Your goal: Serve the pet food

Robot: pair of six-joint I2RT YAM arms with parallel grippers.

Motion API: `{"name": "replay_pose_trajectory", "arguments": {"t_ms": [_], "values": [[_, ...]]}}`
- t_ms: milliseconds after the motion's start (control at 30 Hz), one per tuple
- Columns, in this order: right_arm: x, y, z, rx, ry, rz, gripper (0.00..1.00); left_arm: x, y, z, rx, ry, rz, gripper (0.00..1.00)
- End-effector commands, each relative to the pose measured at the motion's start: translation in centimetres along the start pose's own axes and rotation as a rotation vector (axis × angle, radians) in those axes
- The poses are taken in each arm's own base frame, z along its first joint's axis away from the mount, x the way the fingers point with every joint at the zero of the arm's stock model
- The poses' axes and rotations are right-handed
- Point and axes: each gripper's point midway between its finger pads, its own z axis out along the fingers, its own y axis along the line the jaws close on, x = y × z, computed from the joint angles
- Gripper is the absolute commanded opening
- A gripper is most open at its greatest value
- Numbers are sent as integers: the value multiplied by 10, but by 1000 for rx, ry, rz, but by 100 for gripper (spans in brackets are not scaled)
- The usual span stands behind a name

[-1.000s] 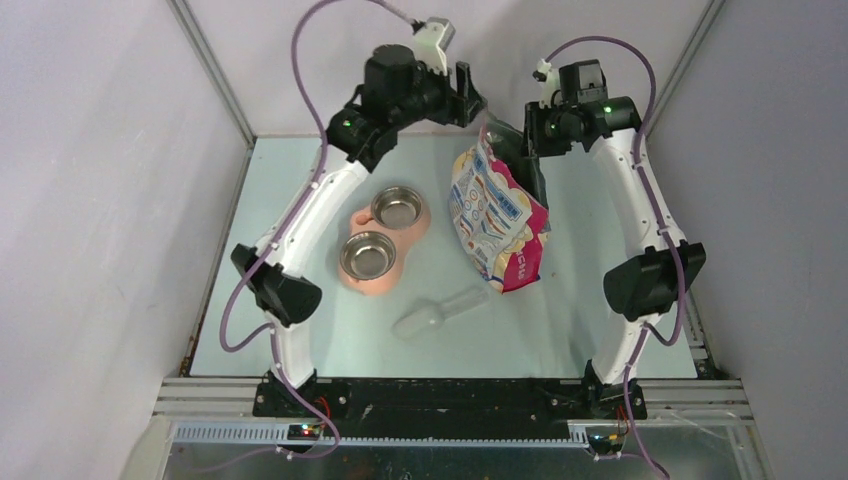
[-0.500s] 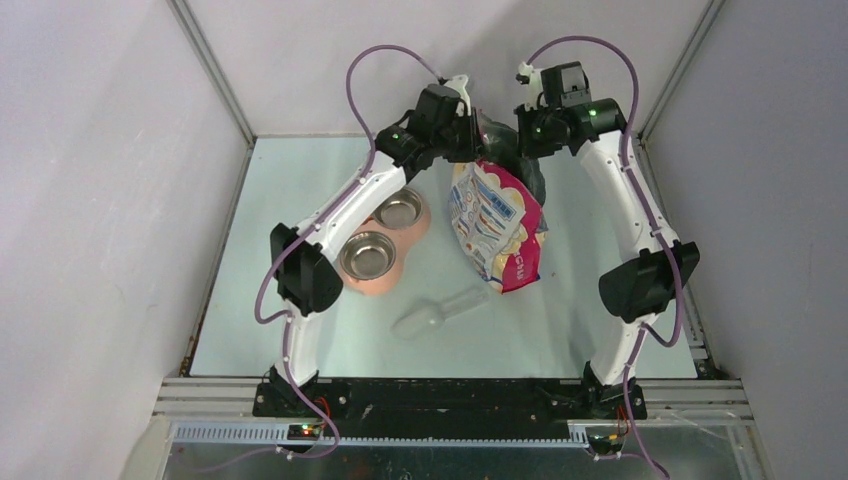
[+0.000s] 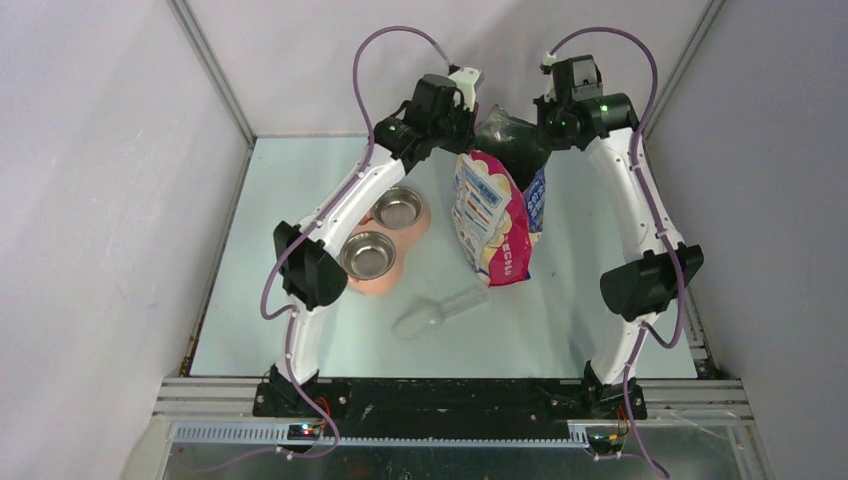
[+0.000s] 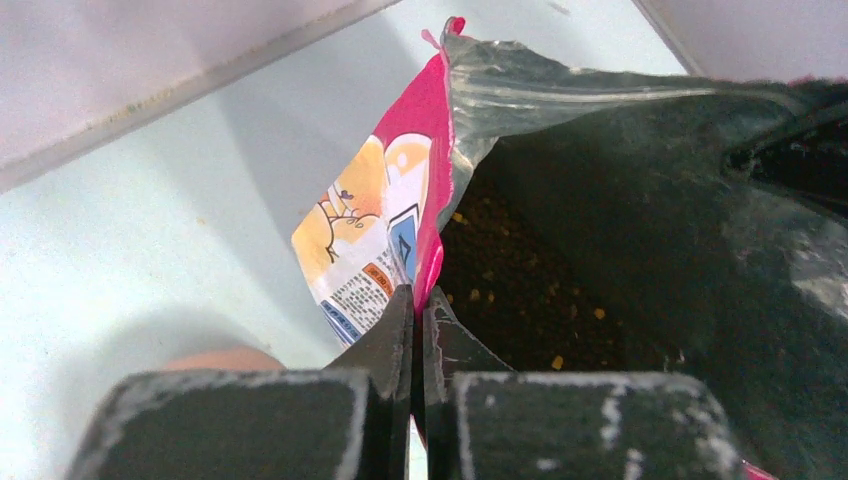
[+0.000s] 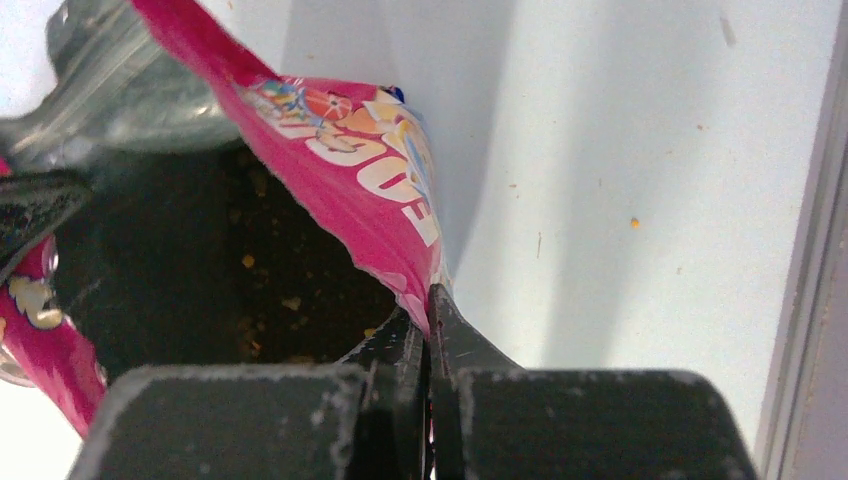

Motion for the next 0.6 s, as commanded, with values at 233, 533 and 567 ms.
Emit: {"name": "replay_pose_trajectory", "arguments": {"t_ms": [233, 533, 567], "values": [[-35, 12, -62, -90, -190, -11, 2, -138, -64, -76, 429, -439, 106, 19], [-70, 57, -118, -321, -353, -166, 44, -132, -37, -138, 439, -450, -46, 76], [-69, 63, -124, -354, -359, -176, 43, -138, -27, -159, 414, -487, -36, 77]]}}
